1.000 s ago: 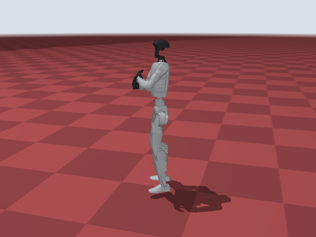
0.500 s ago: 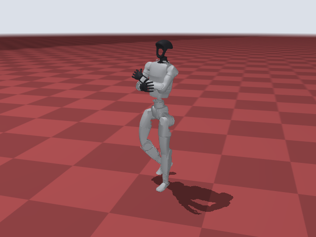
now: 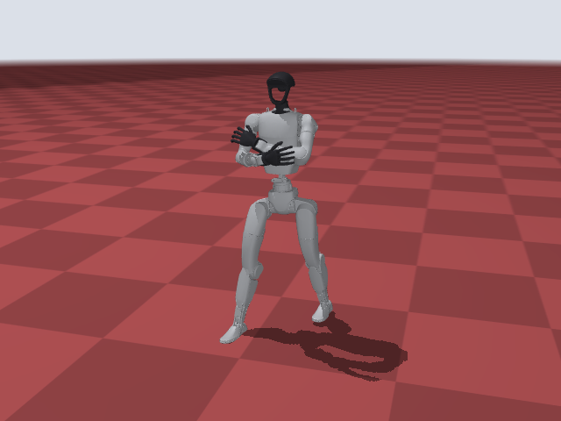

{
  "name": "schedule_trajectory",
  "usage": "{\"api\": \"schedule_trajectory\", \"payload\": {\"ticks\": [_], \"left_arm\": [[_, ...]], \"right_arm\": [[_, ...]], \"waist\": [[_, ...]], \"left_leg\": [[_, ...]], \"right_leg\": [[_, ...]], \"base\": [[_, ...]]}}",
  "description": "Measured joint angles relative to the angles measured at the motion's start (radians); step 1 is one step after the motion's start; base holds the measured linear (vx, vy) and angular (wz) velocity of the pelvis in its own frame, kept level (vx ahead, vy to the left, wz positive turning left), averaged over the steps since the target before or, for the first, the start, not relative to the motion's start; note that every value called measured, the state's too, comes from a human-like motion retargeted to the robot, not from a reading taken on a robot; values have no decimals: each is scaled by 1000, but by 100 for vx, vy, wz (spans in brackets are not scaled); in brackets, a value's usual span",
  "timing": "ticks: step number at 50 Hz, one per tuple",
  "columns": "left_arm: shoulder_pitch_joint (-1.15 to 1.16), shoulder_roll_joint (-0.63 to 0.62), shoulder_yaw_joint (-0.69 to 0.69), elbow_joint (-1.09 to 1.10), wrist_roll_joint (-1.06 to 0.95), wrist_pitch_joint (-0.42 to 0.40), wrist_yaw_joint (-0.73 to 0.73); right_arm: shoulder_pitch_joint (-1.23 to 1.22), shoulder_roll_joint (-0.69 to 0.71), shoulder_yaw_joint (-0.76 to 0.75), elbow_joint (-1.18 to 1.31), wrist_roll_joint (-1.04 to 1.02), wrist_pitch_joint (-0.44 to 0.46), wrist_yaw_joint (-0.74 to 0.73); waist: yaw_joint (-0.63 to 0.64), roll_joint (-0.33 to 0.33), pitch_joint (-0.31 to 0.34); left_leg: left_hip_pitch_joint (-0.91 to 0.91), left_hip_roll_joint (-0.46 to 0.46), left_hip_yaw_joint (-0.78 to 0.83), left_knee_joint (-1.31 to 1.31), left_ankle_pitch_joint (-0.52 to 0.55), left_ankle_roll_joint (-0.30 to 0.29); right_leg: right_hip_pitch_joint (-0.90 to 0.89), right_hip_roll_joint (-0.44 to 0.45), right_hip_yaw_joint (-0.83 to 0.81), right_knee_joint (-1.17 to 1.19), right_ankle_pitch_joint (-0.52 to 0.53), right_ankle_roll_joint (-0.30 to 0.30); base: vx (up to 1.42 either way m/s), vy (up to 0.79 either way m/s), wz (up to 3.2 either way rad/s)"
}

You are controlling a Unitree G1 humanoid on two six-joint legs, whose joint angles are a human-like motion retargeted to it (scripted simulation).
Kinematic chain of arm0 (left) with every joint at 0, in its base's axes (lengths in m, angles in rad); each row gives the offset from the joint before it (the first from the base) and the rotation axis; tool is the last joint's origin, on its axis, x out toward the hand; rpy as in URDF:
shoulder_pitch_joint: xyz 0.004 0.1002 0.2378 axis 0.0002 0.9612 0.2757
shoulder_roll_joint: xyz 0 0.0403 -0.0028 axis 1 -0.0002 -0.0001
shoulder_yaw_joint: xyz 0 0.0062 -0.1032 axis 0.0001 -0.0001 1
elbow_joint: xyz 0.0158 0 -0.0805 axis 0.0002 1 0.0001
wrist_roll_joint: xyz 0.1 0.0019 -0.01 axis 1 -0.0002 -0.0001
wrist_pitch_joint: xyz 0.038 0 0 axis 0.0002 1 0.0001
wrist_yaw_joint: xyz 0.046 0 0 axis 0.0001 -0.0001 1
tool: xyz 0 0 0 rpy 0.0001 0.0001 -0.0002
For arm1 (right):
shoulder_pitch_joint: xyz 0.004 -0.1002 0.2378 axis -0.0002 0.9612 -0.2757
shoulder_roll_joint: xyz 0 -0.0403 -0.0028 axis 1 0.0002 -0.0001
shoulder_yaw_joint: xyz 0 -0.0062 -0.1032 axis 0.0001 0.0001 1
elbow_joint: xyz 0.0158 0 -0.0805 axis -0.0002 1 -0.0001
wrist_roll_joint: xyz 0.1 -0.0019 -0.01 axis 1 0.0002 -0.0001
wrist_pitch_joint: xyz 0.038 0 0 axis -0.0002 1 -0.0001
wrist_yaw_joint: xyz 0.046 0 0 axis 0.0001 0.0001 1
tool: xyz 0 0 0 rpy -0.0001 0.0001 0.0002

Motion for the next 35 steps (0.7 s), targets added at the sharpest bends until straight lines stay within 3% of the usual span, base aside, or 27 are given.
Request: {"api": "schedule_trajectory", "payload": {"ticks": [3,6,10,13,20,25,30,35], "left_arm": [[20,-4,2,5,10,17,-21],[49,-12,2,7,24,33,-51],[57,-2,2,3,47,44,-80],[48,11,4,-2,66,48,-79],[36,22,14,-20,27,52,-49],[34,17,19,-26,-29,42,-90],[26,12,23,-19,-35,32,-155],[9,15,24,-20,-16,49,-168]], "right_arm": [[23,1,10,-2,34,-3,-2],[56,-6,14,-10,74,3,2],[62,5,21,-11,83,5,-5],[49,19,25,-6,71,3,-17],[32,22,14,-4,17,2,-33],[28,10,13,-9,25,-14,-12],[19,2,12,-12,50,-3,47],[14,1,1,-15,73,38,91]], "waist": [[26,-27,-26],[47,-60,-90],[60,-102,-150],[84,-133,-161],[173,-131,-130],[219,-87,-71],[236,-90,-44],[248,-90,-60]], "left_leg": [[-40,-13,20,139,75,45],[-193,-35,75,395,122,91],[-418,-53,184,649,106,139],[-506,-73,253,632,80,148],[-520,-50,338,149,204,85],[-497,31,372,-144,289,-14],[-535,70,383,-188,249,-94],[-511,89,375,-188,283,-88]], "right_leg": [[48,-18,-7,27,-33,-20],[57,-45,-20,55,-85,-27],[50,-67,-41,71,-123,-22],[55,-72,-41,76,-148,-4],[113,-4,-22,94,-227,1],[209,73,-10,116,-303,-41],[298,83,7,116,-355,-60],[352,88,35,139,-371,-81]], "base": [[56,-38,36],[49,-36,46],[42,-29,40],[40,-23,1],[41,-14,-37],[47,-3,-52],[51,5,-46],[54,14,-43]]}}
